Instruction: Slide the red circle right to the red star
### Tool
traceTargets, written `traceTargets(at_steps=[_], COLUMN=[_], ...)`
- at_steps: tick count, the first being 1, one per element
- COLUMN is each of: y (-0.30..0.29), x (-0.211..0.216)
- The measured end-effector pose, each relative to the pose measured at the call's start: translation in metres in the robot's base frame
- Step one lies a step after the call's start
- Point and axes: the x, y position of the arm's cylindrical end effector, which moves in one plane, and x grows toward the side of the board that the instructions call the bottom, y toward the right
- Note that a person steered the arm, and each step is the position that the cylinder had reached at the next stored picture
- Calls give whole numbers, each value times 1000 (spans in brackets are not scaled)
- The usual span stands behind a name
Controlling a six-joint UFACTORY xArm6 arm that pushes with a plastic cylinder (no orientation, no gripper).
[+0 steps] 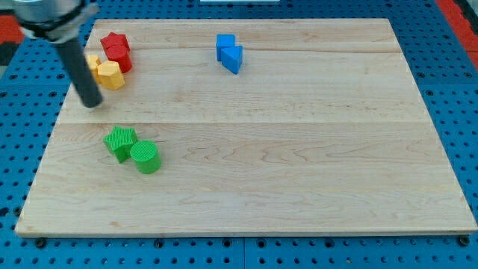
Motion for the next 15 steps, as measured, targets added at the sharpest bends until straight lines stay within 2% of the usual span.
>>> traceTargets(at_steps=[1, 3, 5, 7, 9, 10, 14, 15], y=[-36, -36, -23, 32, 49, 58, 131, 126], x=[-20, -20, -102, -92, -92, -68, -76, -101])
